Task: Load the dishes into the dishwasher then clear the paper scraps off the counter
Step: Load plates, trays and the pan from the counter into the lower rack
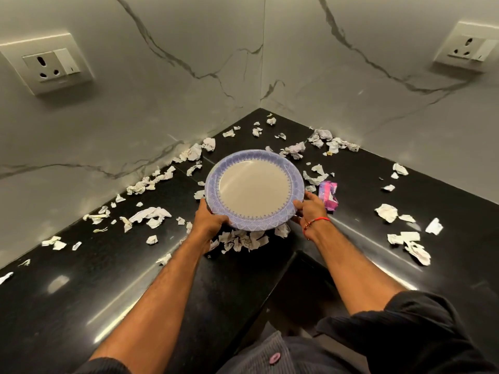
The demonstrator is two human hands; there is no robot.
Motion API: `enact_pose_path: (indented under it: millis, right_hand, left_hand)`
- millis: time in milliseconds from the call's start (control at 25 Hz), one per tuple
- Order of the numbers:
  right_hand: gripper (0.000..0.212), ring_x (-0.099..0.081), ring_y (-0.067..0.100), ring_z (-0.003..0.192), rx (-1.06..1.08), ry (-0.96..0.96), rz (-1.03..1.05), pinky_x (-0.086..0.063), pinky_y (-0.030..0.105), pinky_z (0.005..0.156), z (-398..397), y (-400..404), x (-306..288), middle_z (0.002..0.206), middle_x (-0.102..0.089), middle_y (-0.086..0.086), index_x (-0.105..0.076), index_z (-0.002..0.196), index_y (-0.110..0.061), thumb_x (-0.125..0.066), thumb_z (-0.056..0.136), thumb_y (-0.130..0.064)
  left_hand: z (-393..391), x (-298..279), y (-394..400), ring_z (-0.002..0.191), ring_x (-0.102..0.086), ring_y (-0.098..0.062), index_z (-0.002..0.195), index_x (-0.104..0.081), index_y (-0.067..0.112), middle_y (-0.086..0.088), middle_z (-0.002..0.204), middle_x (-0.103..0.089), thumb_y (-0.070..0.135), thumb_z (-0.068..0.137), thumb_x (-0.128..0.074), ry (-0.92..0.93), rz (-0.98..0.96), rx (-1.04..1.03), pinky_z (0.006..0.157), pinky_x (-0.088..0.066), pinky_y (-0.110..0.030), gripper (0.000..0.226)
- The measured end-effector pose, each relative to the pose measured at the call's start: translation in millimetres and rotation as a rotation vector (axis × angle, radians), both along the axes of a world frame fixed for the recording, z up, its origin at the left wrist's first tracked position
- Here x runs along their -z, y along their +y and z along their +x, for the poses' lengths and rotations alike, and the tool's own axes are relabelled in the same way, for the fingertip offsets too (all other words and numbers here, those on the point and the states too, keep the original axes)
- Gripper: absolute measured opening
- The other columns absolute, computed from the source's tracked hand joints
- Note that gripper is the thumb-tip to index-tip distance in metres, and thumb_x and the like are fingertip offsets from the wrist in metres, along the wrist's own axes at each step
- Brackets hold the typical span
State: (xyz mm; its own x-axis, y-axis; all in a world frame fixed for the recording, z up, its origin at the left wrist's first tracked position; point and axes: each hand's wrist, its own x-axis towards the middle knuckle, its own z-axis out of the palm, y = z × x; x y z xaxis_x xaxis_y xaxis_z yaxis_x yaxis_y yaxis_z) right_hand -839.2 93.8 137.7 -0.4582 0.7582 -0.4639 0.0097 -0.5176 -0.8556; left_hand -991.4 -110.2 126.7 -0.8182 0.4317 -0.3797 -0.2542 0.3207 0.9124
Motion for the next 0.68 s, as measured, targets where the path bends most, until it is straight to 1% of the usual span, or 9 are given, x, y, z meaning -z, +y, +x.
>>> enact_pose_path:
  millis: [80, 160, 240, 320, 360, 440, 560, 600, 680]
  right_hand:
    - [0.048, -0.069, 0.027, 0.082, 0.017, 0.026, 0.036, -0.058, 0.04, 0.065, 17.7, -2.8, -10.5, 0.108, -0.07, 0.012, -0.051, 0.13, -0.009, -0.055, 0.088, 0.013]
    - [0.047, -0.07, 0.03, 0.089, 0.057, 0.063, 0.058, -0.059, 0.043, 0.066, 42.9, -7.1, -22.2, 0.113, -0.069, 0.01, -0.052, 0.129, -0.009, -0.056, 0.088, 0.013]
    - [0.046, -0.07, 0.034, 0.097, 0.125, 0.084, 0.071, -0.06, 0.05, 0.073, 81.0, -10.4, -30.4, 0.116, -0.069, 0.011, -0.053, 0.129, -0.009, -0.057, 0.088, 0.011]
    - [0.045, -0.07, 0.032, 0.093, 0.212, 0.095, 0.063, -0.06, 0.046, 0.07, 127.6, -15.6, -32.4, 0.113, -0.071, 0.013, -0.054, 0.129, -0.009, -0.058, 0.087, 0.009]
    - [0.046, -0.07, 0.031, 0.09, 0.255, 0.097, 0.059, -0.06, 0.044, 0.067, 152.7, -19.4, -31.7, 0.112, -0.071, 0.014, -0.055, 0.129, -0.009, -0.058, 0.087, 0.009]
    - [0.048, -0.07, 0.027, 0.084, 0.33, 0.084, 0.079, -0.06, 0.039, 0.064, 203.8, -31.4, -29.4, 0.106, -0.073, 0.013, -0.057, 0.13, -0.012, -0.059, 0.086, 0.008]
    - [0.057, -0.067, 0.023, 0.074, 0.394, 0.053, 0.133, -0.055, 0.03, 0.054, 279.0, -57.0, -29.1, 0.106, -0.072, 0.01, -0.059, 0.131, -0.018, -0.056, 0.082, 0.01]
    - [0.059, -0.065, 0.025, 0.076, 0.429, 0.044, 0.15, -0.054, 0.029, 0.056, 305.8, -67.4, -28.5, 0.11, -0.071, 0.012, -0.061, 0.13, -0.019, -0.054, 0.08, 0.011]
    - [0.058, -0.065, 0.028, 0.086, 0.534, 0.063, 0.167, -0.055, 0.035, 0.069, 359.7, -91.4, -25.6, 0.113, -0.07, 0.012, -0.067, 0.121, -0.022, -0.05, 0.075, 0.009]
  left_hand:
    - [6.8, -4.1, 0.7, 0.112, -0.064, -0.037, 0.133, -0.046, 0.017, -0.011, 0.12, -0.065, -0.013, 0.071, -0.069, -0.025, 0.049, 0.003, 0.09, -0.056, -0.053, 0.073]
    - [16.7, -10.4, 2.1, 0.104, -0.065, -0.028, 0.138, -0.044, 0.014, -0.008, 0.122, -0.065, 0.009, 0.087, -0.071, -0.023, 0.059, -0.014, 0.076, -0.057, -0.043, 0.058]
    - [32.6, -16.0, 9.4, 0.093, -0.064, -0.02, 0.133, -0.049, 0.011, -0.008, 0.122, -0.065, 0.028, 0.097, -0.066, 0.006, 0.074, 0.02, 0.064, -0.052, -0.032, 0.044]
    - [55.6, -23.1, 20.9, 0.088, -0.066, -0.018, 0.128, -0.051, 0.01, -0.008, 0.118, -0.066, 0.033, 0.1, -0.061, 0.033, 0.126, 0.093, 0.058, -0.055, -0.03, 0.038]
    - [69.0, -25.5, 27.9, 0.089, -0.068, -0.018, 0.126, -0.051, 0.012, -0.007, 0.116, -0.067, 0.034, 0.1, -0.06, 0.038, 0.154, 0.14, 0.06, -0.059, -0.033, 0.035]
    - [100.0, -30.9, 41.5, 0.098, -0.07, -0.024, 0.127, -0.052, 0.019, -0.007, 0.117, -0.067, 0.034, 0.099, -0.062, 0.094, 0.179, 0.249, 0.077, -0.062, -0.046, 0.034]
    - [151.8, -30.2, 63.8, 0.108, -0.067, -0.028, 0.134, -0.054, 0.019, -0.009, 0.123, -0.066, 0.025, 0.099, -0.062, 0.173, 0.191, 0.436, 0.093, -0.056, -0.053, 0.037]
    - [173.6, -29.2, 70.6, 0.108, -0.067, -0.029, 0.133, -0.056, 0.019, -0.009, 0.123, -0.067, 0.022, 0.099, -0.061, 0.182, 0.186, 0.502, 0.094, -0.056, -0.053, 0.035]
    - [221.3, -29.5, 80.7, 0.106, -0.068, -0.029, 0.124, -0.059, 0.029, -0.008, 0.119, -0.069, 0.024, 0.097, -0.061, 0.161, 0.158, 0.641, 0.093, -0.056, -0.053, 0.027]
